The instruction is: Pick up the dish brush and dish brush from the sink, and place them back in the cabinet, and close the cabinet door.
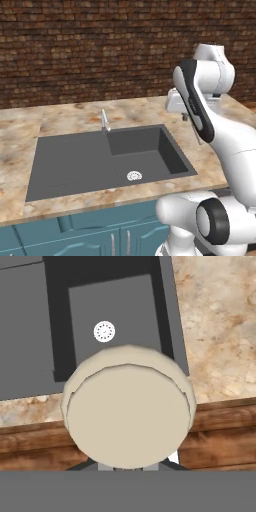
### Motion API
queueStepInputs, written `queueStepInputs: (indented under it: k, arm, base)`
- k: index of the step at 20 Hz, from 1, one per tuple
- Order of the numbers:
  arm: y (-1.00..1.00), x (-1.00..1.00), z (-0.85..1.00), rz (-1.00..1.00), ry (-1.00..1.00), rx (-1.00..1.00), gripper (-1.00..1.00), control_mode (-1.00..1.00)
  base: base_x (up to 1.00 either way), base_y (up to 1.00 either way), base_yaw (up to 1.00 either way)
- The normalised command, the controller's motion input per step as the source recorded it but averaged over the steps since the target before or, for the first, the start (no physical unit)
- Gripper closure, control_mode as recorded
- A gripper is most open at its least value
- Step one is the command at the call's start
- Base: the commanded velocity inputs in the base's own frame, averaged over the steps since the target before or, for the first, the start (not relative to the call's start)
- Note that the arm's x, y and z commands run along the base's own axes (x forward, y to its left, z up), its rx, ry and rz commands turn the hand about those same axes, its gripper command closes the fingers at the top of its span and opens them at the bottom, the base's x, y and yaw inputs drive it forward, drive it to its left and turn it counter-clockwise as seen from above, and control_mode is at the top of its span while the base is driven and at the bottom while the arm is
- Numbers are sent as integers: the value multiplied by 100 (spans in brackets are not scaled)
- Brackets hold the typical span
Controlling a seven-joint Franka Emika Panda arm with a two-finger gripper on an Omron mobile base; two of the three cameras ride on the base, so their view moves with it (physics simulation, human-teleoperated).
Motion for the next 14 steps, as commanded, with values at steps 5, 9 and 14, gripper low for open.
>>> queueStepInputs:
  k: [5,9,14]
  arm:
    - [14,-28,32,0,-4,-1,100,-100]
    - [7,-25,21,0,-3,-1,100,-100]
    - [1,-14,6,0,0,0,100,-100]
  base:
    - [0,0,0]
    - [0,0,0]
    - [0,0,0]
